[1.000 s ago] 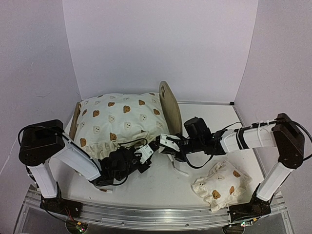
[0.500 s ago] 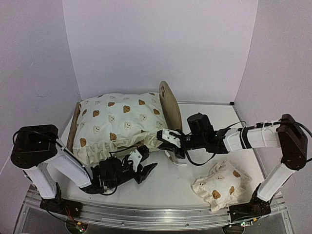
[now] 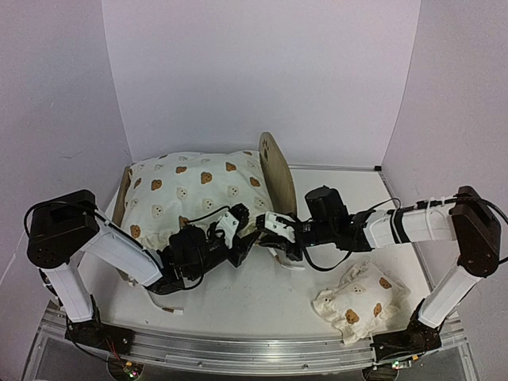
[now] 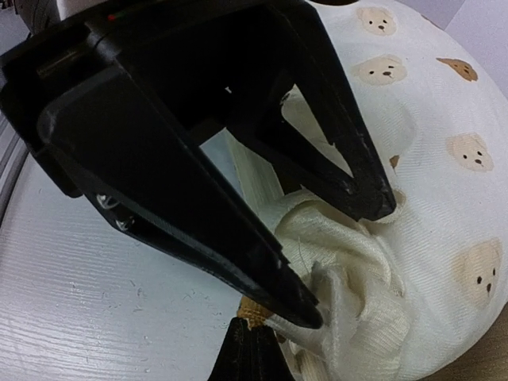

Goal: Set up the pet bed

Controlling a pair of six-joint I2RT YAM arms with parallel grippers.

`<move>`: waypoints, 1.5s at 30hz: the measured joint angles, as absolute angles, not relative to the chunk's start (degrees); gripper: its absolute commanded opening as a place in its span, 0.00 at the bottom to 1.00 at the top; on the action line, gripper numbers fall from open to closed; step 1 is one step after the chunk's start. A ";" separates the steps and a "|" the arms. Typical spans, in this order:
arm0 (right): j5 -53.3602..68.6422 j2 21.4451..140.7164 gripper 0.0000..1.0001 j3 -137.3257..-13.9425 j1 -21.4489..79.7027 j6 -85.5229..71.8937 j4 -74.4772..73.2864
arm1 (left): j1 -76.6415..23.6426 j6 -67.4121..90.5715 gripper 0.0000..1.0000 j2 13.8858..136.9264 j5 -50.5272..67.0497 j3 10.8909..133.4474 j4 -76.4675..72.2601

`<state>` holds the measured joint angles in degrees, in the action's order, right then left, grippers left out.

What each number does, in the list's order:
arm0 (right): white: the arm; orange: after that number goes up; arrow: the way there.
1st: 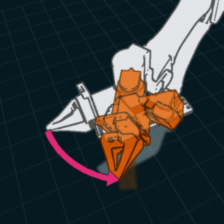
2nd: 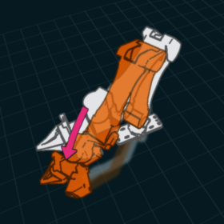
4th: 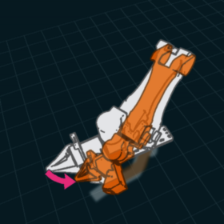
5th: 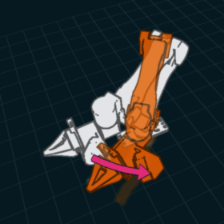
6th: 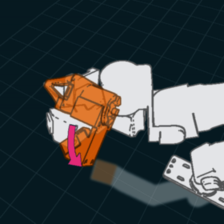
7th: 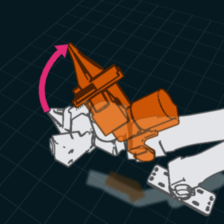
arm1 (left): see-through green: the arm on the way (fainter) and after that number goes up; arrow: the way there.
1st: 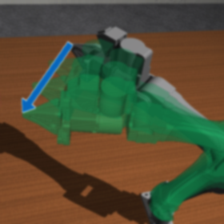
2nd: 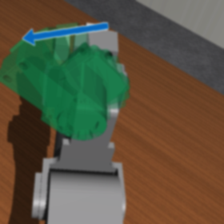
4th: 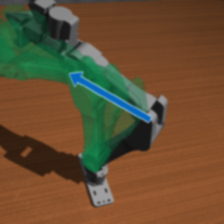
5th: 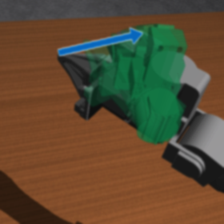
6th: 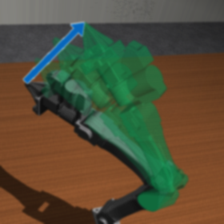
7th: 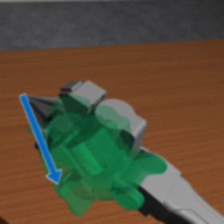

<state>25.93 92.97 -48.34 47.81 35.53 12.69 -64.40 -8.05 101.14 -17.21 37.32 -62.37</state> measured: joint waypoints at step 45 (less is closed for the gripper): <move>12.93 89.23 0.00 -39.48 45.28 28.88 12.67 | -67.13 8.97 0.00 112.42 -17.23 36.73 -61.89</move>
